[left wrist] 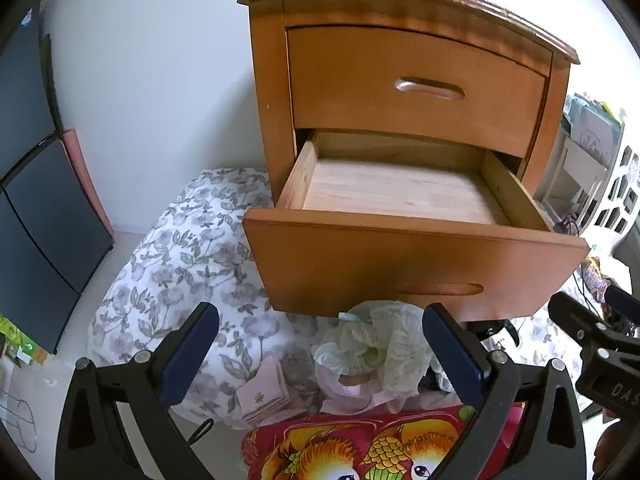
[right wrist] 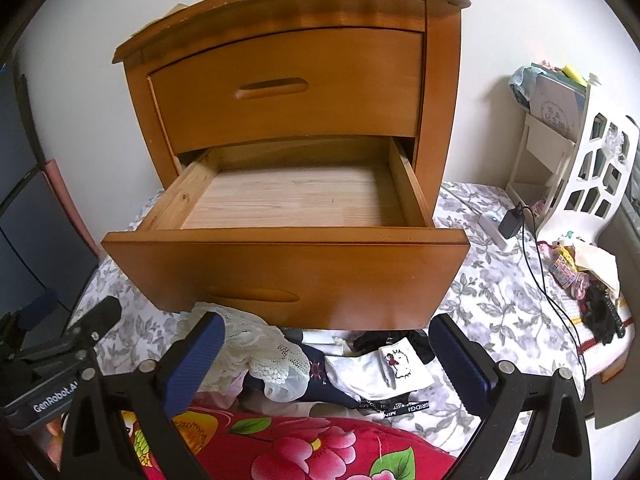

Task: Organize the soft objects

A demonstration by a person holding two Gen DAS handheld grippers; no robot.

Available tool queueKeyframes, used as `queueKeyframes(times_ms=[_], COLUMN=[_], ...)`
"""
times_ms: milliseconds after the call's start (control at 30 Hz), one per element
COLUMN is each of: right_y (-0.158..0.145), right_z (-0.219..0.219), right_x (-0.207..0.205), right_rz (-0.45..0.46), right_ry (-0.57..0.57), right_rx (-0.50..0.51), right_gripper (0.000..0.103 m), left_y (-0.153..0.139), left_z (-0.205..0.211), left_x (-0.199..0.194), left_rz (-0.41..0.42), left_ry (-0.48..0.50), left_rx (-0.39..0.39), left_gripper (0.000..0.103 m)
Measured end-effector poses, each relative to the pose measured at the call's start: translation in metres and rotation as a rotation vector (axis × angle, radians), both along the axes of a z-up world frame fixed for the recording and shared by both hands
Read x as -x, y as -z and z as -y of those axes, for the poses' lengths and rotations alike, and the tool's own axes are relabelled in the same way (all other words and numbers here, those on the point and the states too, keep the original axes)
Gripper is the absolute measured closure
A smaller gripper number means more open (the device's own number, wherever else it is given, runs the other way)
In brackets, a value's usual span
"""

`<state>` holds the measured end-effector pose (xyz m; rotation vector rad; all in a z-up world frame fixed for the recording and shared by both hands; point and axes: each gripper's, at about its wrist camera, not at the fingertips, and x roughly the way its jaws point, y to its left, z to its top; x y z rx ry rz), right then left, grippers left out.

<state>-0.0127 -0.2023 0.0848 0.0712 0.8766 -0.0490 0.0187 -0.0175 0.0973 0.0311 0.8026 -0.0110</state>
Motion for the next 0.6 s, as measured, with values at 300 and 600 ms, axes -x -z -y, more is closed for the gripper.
queueKeyframes(times_ms=[300, 600], right_y=[-0.0003, -0.0005], right_z=[-0.0001, -0.0002], right_x=[0.0001, 0.0001], right_rz=[0.0, 0.0], right_ry=[0.001, 0.002], right_rx=[0.0, 0.0], right_gripper=[0.0, 0.0], left_y=[0.0053, 0.0088], left_z=[-0.002, -0.0023], left_x=[-0.0028, -0.0043], left_rz=[-0.032, -0.057], left_ry=[-0.015, -0.024], left_rx=[-0.01, -0.025], left_gripper=[0.001, 0.001])
